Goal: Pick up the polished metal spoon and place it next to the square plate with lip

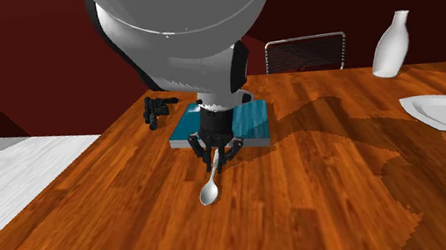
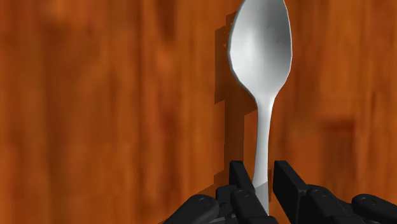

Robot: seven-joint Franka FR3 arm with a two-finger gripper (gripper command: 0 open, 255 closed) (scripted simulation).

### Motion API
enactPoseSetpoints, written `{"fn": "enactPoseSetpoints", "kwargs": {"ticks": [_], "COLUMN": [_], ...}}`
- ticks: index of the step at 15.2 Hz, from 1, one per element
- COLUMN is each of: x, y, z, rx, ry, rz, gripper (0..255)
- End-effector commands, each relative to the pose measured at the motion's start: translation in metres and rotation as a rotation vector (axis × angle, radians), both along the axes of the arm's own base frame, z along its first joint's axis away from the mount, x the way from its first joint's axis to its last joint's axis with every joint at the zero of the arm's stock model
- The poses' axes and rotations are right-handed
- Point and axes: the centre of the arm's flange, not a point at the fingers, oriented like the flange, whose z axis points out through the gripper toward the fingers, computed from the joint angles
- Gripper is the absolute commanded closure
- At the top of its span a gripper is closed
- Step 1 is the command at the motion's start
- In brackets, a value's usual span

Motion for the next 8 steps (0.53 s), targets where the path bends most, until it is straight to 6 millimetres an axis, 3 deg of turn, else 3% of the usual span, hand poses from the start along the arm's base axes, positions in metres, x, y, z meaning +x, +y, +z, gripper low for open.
{"fn": "enactPoseSetpoints", "kwargs": {"ticks": [1, 8], "x": [-0.001, -0.001], "y": [0.001, 0.001], "z": [0.004, 0.041], "rx": [0.0, 0.0], "ry": [0.003, 0.003], "rz": [0.002, 0.002], "gripper": [255, 255]}}
